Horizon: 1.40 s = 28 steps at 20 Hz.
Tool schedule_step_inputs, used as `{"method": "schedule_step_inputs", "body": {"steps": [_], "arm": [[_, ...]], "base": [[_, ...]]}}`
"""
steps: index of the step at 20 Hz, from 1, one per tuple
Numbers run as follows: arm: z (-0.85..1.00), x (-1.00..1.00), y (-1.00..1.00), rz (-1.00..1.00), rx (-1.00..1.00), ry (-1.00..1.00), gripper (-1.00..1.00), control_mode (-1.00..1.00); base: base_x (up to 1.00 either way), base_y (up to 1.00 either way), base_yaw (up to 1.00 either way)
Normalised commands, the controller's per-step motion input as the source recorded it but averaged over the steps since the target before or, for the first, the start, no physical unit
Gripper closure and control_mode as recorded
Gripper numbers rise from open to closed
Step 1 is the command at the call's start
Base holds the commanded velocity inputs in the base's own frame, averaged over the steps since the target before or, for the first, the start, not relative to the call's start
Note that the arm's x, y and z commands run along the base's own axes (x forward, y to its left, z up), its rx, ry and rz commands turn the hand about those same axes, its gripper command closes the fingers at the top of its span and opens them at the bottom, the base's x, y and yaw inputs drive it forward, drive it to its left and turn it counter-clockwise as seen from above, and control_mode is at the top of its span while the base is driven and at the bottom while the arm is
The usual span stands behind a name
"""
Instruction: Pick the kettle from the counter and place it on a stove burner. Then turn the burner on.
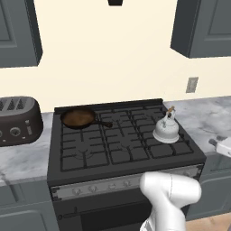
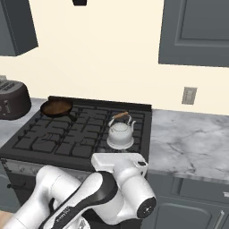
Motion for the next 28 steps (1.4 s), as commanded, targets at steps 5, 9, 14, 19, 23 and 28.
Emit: {"method": "schedule_step_inputs", "body": {"steps": [5,9,14,19,23,28], "arm": [[-0.36,-0.19,0.00,0.01,-0.11,-0.30,-1.00,-1.00],[-0.44,-0.05,0.00,0.00,-0.10,-0.20,-1.00,-1.00],[-0.45,0.00,0.00,-0.08,-0.08,-0.09,-1.00,-1.00],[-0.42,0.00,-0.01,-0.12,-0.07,0.00,-1.00,-1.00],[-0.50,0.00,-0.05,-0.14,-0.03,0.00,-1.00,-1.00],[-0.43,0.00,-0.05,-0.14,0.00,0.00,-1.00,-1.00]], "base": [[0.00,0.00,0.00],[0.00,0.00,0.00],[0.00,0.00,0.00],[0.00,0.00,0.00],[0.00,0.00,0.00],[0.00,0.00,0.00]]}}
